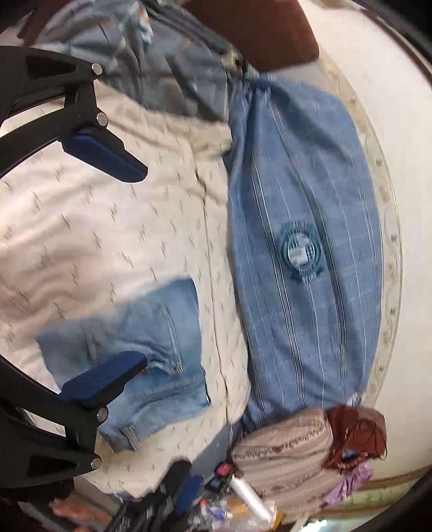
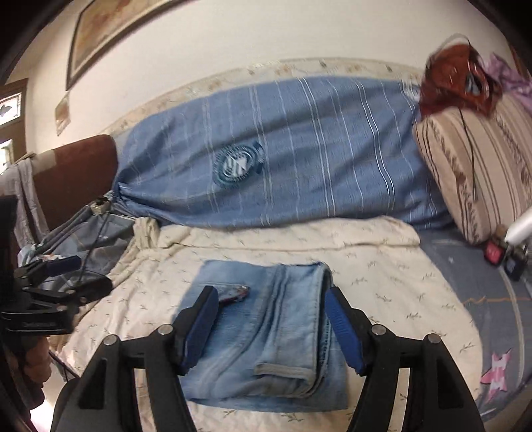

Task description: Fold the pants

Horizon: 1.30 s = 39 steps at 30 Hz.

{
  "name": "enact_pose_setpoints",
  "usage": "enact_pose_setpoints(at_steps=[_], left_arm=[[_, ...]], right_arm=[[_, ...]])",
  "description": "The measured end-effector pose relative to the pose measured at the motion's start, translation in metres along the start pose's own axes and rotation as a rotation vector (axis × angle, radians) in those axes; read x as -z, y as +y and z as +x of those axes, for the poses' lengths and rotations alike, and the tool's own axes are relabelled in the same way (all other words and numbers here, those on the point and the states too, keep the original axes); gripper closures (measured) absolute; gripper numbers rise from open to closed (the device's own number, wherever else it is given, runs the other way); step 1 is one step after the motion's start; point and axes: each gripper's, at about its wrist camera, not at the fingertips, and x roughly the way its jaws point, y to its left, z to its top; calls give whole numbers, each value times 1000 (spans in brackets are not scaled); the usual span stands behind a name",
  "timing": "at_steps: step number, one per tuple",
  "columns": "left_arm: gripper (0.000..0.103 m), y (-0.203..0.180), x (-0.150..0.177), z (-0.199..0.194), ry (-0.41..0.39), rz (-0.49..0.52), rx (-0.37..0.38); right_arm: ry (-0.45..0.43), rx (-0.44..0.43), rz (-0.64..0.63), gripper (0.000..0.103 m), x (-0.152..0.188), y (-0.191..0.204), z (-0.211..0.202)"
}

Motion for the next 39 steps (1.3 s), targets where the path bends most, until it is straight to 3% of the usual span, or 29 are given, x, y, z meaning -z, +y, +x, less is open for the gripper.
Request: enact_pose_setpoints(at_steps=[4,17,39], left_arm=[[2,4,10,-27,-24,-5,-59],[2,-3,-2,-112,-155,11,-60],[2,1,-3,-139,-223,-13,-104]], right_arm=[[-31,-8,-11,30,-2,24,-29],[-99,-67,-36,29,-10,61,-88],[-120,-74,-57,28,-1,65,-97]])
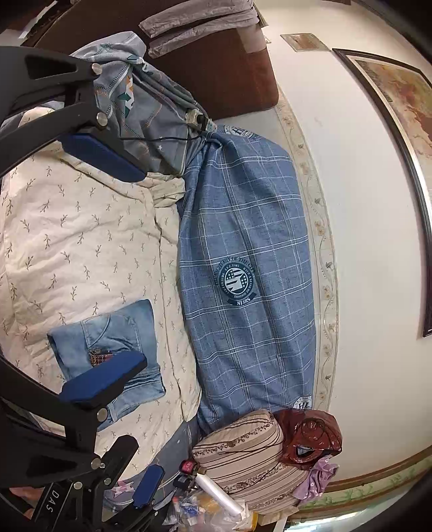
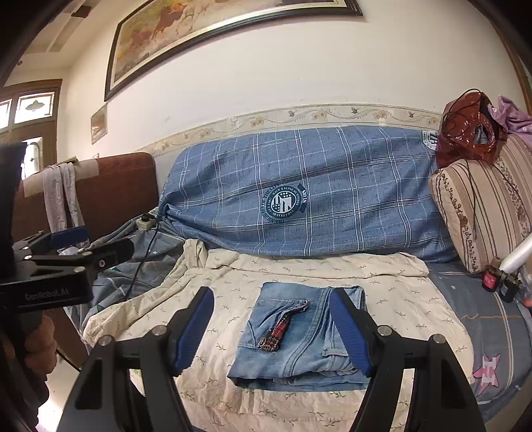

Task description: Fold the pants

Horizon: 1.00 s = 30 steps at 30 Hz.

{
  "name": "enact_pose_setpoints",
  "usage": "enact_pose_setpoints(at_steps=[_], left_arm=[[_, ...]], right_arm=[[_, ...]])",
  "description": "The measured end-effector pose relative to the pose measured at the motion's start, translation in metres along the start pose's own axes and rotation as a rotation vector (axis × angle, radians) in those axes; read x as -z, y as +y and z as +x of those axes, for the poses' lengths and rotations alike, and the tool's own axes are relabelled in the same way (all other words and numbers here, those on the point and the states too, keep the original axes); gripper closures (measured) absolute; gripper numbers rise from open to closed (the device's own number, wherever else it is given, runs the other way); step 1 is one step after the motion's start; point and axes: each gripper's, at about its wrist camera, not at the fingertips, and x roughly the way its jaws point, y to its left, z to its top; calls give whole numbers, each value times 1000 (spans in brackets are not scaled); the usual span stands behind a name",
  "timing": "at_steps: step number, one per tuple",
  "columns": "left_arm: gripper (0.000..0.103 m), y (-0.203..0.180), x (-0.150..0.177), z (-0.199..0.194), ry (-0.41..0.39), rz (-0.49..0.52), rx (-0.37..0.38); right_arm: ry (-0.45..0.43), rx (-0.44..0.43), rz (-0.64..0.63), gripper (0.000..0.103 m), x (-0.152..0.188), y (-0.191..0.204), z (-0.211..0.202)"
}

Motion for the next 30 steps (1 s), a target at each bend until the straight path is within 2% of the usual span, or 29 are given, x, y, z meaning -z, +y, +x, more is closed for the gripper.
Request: enact_pose_setpoints(at_steps=[12,21,30], left_arm=[[2,1,0,-10,-18,2,12],[2,7,-1,-17,-32,-7,-8],[2,9,-2,-29,-70,-3,-4]], right_arm=[[7,5,1,28,2,-1,2],[4,-1,-19,28,1,6,-1],[9,-8,-29,28,1,9,-2]])
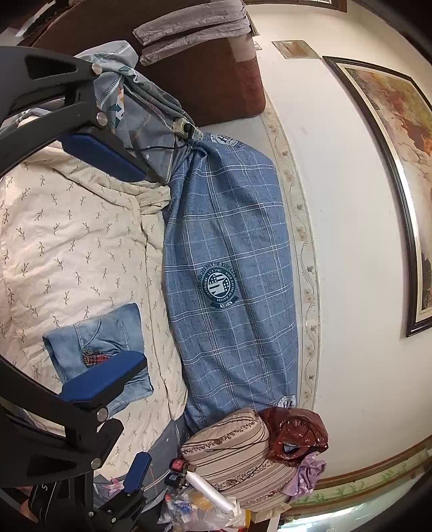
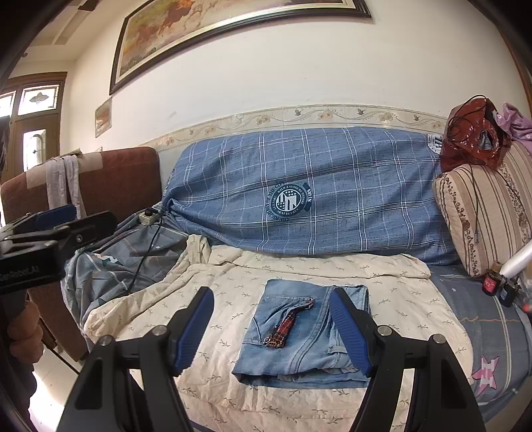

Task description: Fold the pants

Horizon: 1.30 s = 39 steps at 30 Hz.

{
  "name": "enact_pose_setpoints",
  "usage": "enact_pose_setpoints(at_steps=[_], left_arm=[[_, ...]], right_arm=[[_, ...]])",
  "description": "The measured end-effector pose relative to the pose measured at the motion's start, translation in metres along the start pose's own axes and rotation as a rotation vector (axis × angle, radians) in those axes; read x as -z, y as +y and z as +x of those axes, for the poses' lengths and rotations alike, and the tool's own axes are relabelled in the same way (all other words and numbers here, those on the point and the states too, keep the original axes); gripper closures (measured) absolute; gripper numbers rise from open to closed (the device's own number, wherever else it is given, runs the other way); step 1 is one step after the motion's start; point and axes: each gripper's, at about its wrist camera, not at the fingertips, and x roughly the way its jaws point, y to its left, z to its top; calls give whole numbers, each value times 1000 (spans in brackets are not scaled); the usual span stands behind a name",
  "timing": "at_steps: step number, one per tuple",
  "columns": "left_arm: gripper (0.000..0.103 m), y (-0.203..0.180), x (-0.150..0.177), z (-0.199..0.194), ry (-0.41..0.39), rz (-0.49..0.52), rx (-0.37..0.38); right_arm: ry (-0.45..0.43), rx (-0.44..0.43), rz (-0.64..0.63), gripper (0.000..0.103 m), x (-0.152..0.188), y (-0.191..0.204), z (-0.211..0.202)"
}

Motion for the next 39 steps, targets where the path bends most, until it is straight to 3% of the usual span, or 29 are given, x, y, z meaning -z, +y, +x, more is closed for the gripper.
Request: enact_pose_setpoints(at_steps=[12,27,39], left_arm=[[0,2,-1,-8,-22,-12,3],[0,0,6,9,40,-4,-7],[0,4,5,11,46,-14,-7]], right_arm=[[21,-5,-6,28,6,3,5],[36,-12,0,28,10,1,9],[28,-12,1,28,6,0,8]])
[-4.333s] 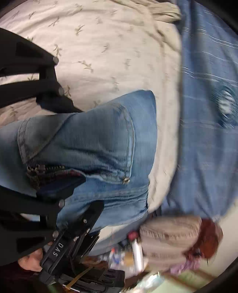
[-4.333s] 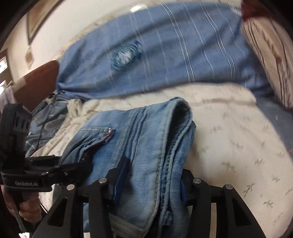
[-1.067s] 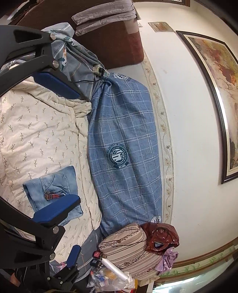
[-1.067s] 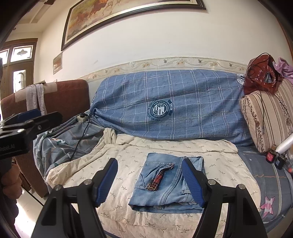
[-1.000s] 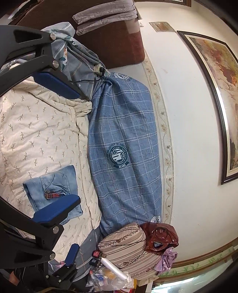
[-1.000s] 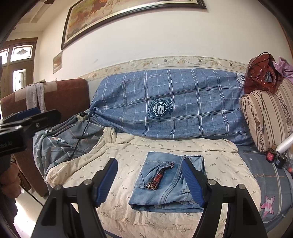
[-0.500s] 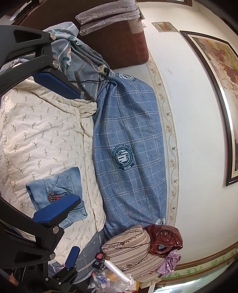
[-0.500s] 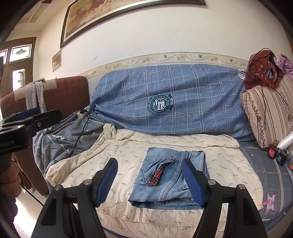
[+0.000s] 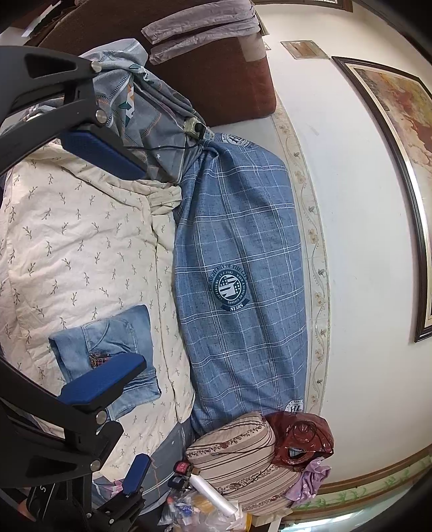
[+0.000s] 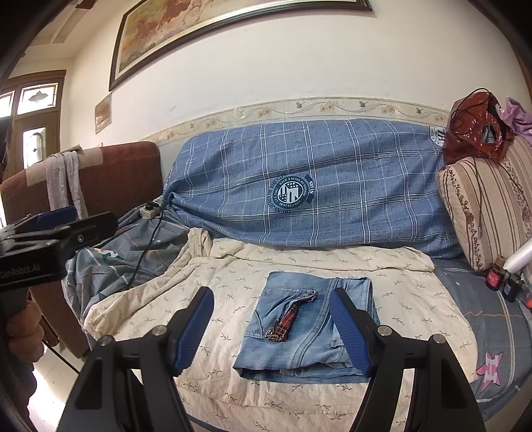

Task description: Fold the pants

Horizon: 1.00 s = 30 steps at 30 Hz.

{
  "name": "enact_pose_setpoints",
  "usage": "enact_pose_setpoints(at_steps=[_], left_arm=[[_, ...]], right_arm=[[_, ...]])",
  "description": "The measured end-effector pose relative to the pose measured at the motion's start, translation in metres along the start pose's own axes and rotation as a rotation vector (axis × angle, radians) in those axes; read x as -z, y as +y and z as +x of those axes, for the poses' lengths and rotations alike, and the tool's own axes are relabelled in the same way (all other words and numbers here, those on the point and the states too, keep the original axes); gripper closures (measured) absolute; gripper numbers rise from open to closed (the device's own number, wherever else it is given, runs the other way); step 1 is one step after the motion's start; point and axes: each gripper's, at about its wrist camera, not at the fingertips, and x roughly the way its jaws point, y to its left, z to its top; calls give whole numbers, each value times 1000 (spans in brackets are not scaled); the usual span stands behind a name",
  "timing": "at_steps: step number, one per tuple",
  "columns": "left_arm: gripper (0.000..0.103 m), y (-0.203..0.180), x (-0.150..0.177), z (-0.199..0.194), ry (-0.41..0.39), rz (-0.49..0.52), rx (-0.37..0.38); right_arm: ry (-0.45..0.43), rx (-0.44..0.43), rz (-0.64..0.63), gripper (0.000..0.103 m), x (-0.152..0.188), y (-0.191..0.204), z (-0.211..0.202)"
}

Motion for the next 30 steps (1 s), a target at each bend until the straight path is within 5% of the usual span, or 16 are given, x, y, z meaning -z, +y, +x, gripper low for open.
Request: enact_pose_setpoints(at_steps=[30], left_arm=[[0,5,-4,-19,-31,-10,39]], right_arm=[[-14,-1,-40,28,-8,15,-8]])
